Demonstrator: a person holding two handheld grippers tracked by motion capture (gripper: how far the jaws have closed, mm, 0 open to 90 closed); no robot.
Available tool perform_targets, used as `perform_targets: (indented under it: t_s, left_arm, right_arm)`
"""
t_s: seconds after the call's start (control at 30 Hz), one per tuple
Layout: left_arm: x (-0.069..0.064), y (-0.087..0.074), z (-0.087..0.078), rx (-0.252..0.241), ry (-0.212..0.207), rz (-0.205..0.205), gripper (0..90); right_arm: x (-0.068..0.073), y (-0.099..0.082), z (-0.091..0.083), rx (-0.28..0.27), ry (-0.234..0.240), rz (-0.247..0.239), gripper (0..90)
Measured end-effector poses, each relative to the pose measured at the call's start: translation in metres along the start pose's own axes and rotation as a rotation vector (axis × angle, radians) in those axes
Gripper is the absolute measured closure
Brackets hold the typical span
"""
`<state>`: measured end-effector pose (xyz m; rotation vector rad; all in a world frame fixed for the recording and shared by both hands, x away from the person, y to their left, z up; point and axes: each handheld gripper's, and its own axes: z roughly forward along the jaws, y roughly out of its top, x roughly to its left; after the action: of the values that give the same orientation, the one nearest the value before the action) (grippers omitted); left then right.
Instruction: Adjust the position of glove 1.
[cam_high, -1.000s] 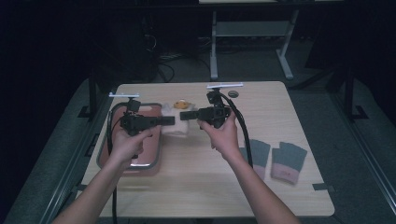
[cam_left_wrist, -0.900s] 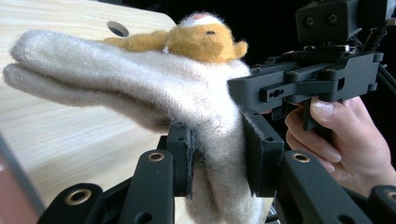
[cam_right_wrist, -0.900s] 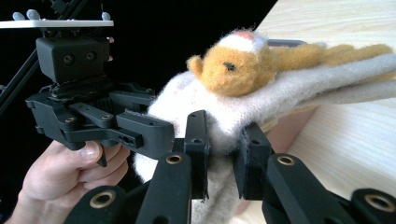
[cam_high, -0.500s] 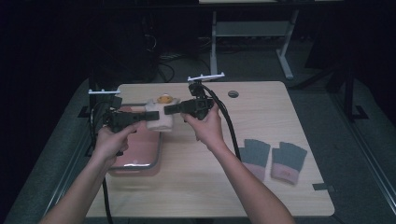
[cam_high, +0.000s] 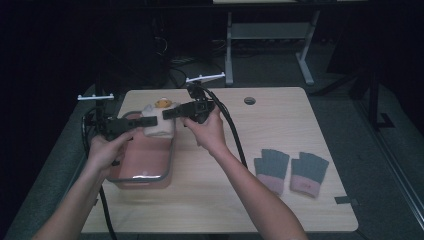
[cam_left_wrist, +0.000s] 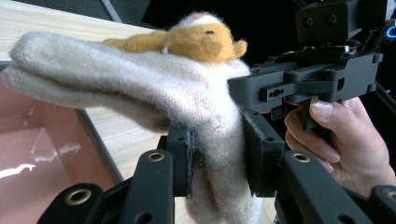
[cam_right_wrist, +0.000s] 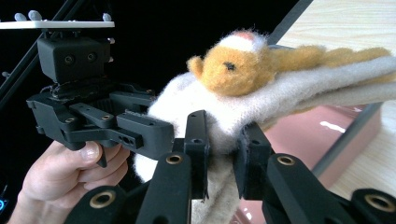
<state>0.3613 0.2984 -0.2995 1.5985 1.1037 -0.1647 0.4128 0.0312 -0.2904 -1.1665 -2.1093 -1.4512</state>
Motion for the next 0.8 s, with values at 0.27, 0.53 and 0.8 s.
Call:
perform_targets:
  t_s: [0.27,0.53,0.8]
  left_arm:
    - [0.011,-0.004,-0.014,-0.006,0.02,-0.029,67.0]
    - [0.019,-0.008,-0.02,-0.008,0.038,-0.048,67.0]
    - [0.029,-0.013,-0.023,-0.002,0.056,-0.075,67.0]
  right_arm:
    - [0.003,0.002,0.02,0.023,0.018,0.003,77.0]
    - [0.0,0.003,0.035,0.035,0.033,0.016,77.0]
    - [-0.004,0.001,0.048,0.055,0.032,0.029,77.0]
